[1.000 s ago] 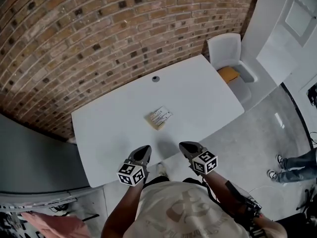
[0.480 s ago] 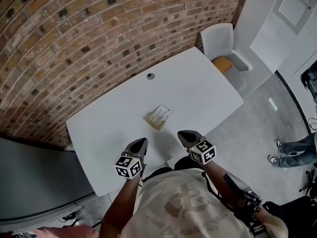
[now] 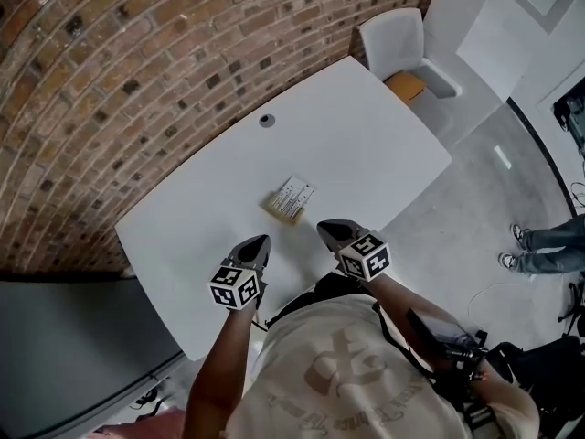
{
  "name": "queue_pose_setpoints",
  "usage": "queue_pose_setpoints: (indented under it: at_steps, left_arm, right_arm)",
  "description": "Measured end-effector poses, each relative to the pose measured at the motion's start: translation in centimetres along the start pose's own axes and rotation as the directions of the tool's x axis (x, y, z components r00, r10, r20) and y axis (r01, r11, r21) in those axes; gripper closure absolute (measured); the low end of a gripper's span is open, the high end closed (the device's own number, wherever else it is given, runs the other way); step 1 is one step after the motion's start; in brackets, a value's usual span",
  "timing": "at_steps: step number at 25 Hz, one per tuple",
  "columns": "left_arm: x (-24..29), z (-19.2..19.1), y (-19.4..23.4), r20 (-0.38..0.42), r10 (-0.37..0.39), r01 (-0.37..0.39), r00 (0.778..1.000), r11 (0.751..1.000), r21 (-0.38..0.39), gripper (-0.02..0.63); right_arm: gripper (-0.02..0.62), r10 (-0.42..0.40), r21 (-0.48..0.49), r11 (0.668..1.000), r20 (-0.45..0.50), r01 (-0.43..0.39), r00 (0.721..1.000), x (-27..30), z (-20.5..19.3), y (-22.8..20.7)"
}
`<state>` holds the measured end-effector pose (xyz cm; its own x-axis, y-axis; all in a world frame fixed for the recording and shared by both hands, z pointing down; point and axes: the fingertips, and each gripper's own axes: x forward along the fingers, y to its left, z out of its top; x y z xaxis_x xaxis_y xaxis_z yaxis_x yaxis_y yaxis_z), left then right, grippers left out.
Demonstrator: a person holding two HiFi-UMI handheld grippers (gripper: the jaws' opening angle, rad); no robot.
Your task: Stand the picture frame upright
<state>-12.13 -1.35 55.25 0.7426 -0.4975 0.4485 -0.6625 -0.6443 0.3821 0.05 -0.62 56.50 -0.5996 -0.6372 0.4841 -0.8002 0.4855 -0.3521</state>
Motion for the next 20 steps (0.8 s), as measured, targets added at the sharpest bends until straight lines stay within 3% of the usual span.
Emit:
queue_pose_setpoints:
  at_steps: [6, 14, 17, 20]
  left_arm:
    - [2.2, 1.2, 2.0, -0.036, -0.016, 0.017, 0.999, 0.999, 0.03, 0.601]
    - [6.3, 2.0, 5.4, -0.102, -0.089, 0.092, 0.991, 0.995, 0.028, 0.601]
    - [8.1, 2.1, 6.7, -0.161, -0.117, 0.124, 0.98, 0.992, 0.035, 0.6]
    - [10.0, 1.9, 8.1, -0.245, -0.125, 0.14, 0.961, 0.989, 0.043, 0.541]
  right_arm:
    - [0.589, -0.012, 0.137, 0.99, -0.031, 0.016, 0.999, 2.6, -0.5, -1.8]
    - [0.588, -0.057, 0.129, 0.989, -0.145, 0.076, 0.988, 6.4, -2.1, -3.2]
    - [0.588, -0.058, 0.217, 0.972, -0.17, 0.094, 0.984, 7.5, -2.5, -3.9]
    - [0.588, -0.062, 0.309, 0.944, -0.188, 0.119, 0.98, 8.4, -2.8, -4.6]
